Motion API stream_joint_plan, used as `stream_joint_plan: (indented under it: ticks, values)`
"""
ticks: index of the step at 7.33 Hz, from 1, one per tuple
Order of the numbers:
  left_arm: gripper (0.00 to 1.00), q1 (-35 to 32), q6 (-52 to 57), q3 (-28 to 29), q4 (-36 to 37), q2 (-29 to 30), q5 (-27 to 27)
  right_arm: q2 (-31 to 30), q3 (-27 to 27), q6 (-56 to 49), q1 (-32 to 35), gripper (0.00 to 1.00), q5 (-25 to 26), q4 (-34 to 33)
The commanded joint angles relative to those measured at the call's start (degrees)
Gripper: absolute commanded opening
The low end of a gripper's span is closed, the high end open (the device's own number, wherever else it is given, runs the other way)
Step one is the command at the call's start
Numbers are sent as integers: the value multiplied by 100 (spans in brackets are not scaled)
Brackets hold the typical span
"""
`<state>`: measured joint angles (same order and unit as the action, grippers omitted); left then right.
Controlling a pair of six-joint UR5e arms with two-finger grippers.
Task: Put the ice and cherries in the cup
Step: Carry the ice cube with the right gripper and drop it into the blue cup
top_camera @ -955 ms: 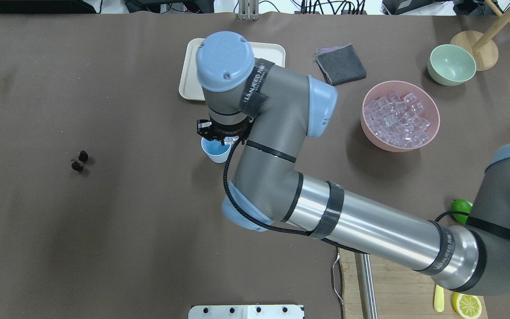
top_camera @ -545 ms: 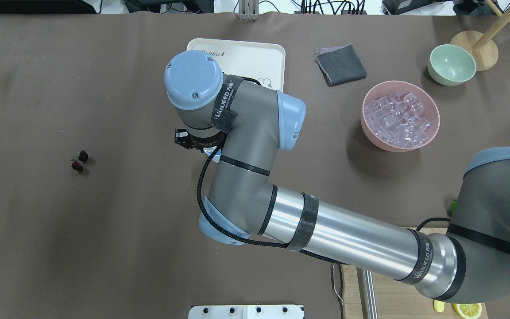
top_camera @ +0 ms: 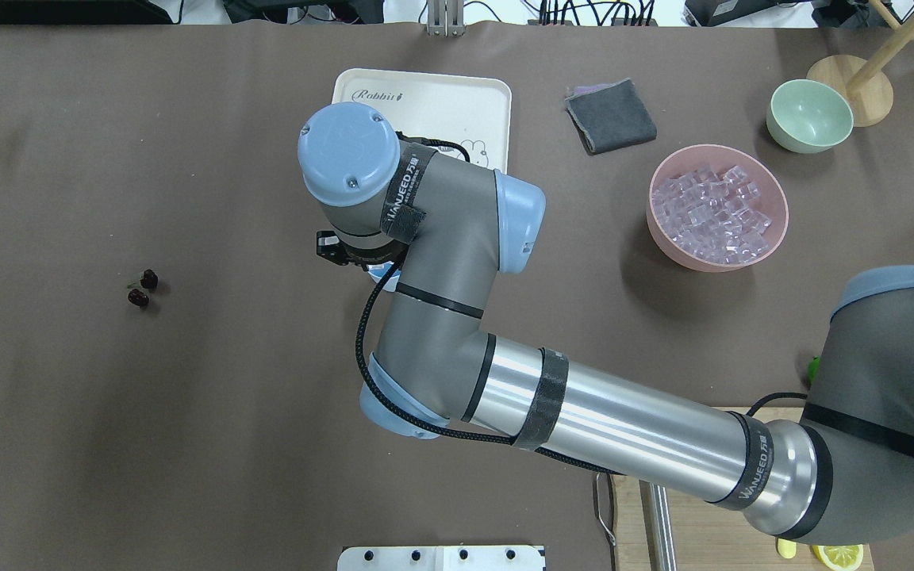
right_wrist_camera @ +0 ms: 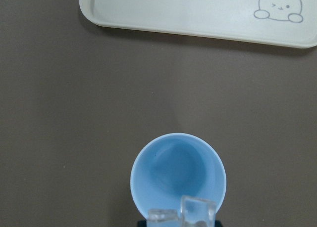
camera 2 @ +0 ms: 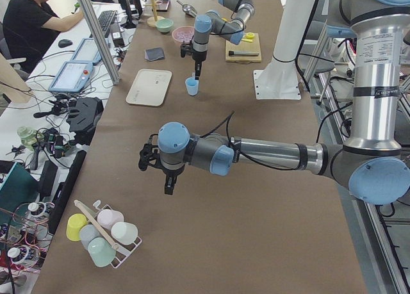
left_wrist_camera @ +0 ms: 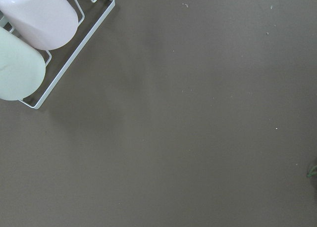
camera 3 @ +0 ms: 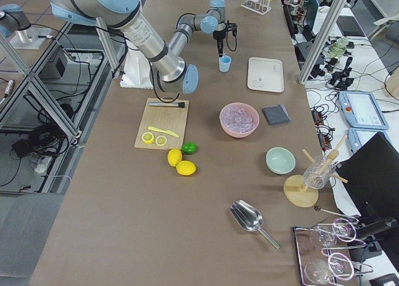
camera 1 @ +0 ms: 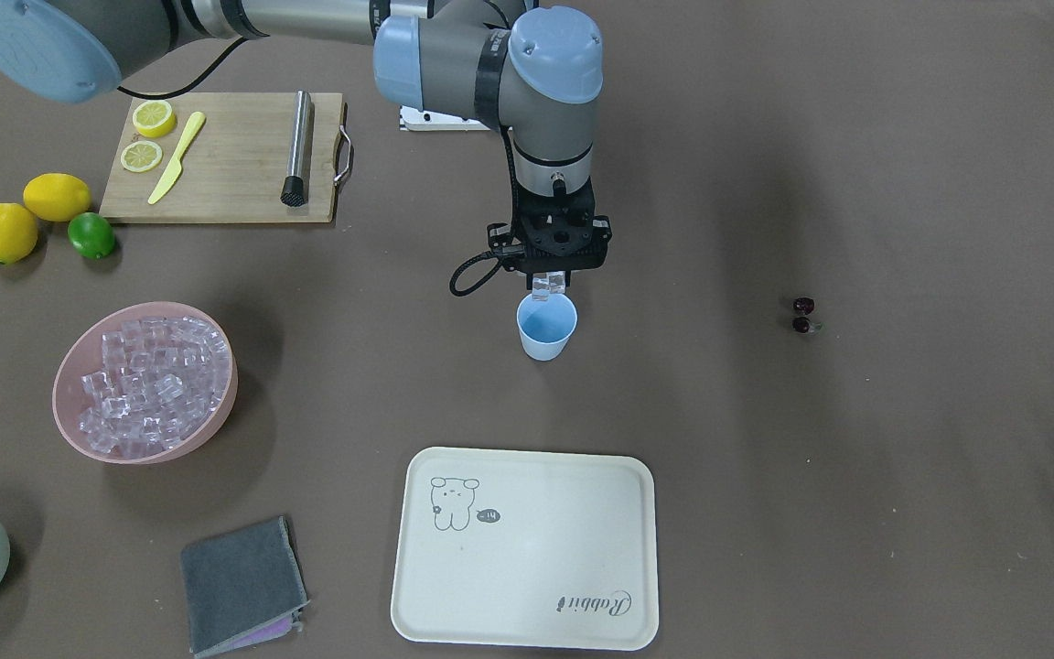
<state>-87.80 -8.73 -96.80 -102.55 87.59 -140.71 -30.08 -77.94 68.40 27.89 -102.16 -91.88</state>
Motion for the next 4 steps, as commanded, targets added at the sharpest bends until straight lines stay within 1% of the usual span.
stream_joint_plan:
  ticks: [1, 2, 3, 4]
  values:
    - [98, 0, 3, 3, -1, -13, 0, -24, 121, 24, -12, 60, 29, 232]
    - [98, 0, 3, 3, 7, -13, 0, -50, 60, 24, -3, 85, 29, 232]
    - [98, 0, 3, -5, -1, -13, 0, -51, 16, 16, 6, 93, 20, 232]
    - [98, 0, 3, 3, -1, -13, 0, -85, -37, 16, 67, 93, 11, 197]
